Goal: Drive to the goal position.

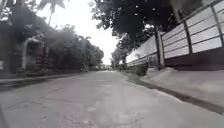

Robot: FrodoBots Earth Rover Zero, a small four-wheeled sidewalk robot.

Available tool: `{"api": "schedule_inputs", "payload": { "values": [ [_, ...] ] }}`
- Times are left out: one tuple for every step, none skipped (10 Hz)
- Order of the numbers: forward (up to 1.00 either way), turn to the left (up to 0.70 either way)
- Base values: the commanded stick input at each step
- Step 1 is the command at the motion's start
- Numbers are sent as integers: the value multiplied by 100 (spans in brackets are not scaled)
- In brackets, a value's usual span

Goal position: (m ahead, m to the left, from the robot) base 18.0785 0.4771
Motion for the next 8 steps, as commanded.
{"api": "schedule_inputs", "payload": {
  "values": [
    [50,0],
    [50,0],
    [50,0],
    [50,0],
    [50,0],
    [50,0],
    [50,0],
    [50,0]
  ]
}}
